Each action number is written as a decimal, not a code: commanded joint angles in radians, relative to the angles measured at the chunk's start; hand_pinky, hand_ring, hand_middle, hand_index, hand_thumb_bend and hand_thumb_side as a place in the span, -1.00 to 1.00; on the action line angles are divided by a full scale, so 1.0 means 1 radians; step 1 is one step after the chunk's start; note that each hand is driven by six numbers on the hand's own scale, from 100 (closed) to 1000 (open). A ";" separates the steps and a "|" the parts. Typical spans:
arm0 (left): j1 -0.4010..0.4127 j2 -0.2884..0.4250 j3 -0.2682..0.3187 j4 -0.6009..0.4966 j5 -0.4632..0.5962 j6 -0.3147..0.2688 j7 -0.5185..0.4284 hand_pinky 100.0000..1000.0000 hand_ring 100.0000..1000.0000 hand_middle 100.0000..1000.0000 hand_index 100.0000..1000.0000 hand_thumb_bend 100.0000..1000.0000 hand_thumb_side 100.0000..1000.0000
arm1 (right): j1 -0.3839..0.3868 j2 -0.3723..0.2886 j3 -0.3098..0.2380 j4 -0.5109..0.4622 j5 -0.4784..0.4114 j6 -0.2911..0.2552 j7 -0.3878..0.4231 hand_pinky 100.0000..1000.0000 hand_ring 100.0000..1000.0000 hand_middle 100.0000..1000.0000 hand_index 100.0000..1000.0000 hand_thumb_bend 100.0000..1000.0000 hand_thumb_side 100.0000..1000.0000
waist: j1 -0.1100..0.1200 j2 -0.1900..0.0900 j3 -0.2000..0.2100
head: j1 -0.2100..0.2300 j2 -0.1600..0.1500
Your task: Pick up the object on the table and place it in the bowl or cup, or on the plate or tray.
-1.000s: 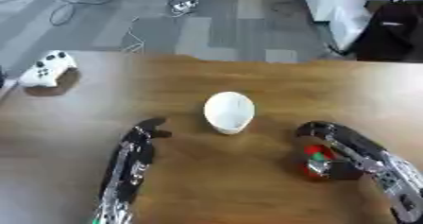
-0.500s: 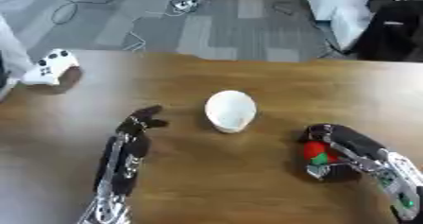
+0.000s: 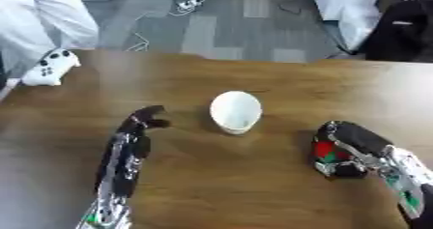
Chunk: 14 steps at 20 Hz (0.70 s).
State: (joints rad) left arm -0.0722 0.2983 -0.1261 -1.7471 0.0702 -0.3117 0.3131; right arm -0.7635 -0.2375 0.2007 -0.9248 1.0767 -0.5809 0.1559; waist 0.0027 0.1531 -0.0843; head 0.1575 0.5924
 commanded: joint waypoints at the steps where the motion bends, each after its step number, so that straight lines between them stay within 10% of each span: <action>1: -0.003 0.013 0.007 -0.019 -0.008 0.002 0.005 1.00 0.26 0.41 0.50 0.52 0.58 | -0.015 -0.010 -0.004 0.014 0.028 0.008 -0.007 -0.30 -0.65 -0.65 -0.17 -0.94 -0.67 | 0.002 -0.008 0.000 | -0.013 -0.001; 2: -0.003 0.013 0.006 -0.019 -0.008 0.002 0.005 1.00 0.26 0.41 0.50 0.52 0.58 | -0.023 -0.006 -0.005 0.014 0.024 0.009 -0.008 -0.31 -0.66 -0.66 -0.20 -0.67 -0.93 | 0.002 -0.009 0.001 | -0.014 -0.001; 14: -0.005 0.008 -0.004 -0.016 -0.006 0.002 -0.004 1.00 0.26 0.41 0.49 0.52 0.58 | -0.307 0.121 0.018 0.167 -0.009 -0.021 0.072 -0.28 -0.69 -0.67 -0.20 -0.66 -0.84 | -0.004 -0.019 0.035 | -0.016 -0.010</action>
State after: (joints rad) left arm -0.0694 0.2980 -0.1278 -1.7468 0.0702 -0.3109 0.3112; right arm -1.0431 -0.1275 0.2169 -0.7671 1.0629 -0.5956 0.2215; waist -0.0032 0.1525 -0.0478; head 0.1498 0.5920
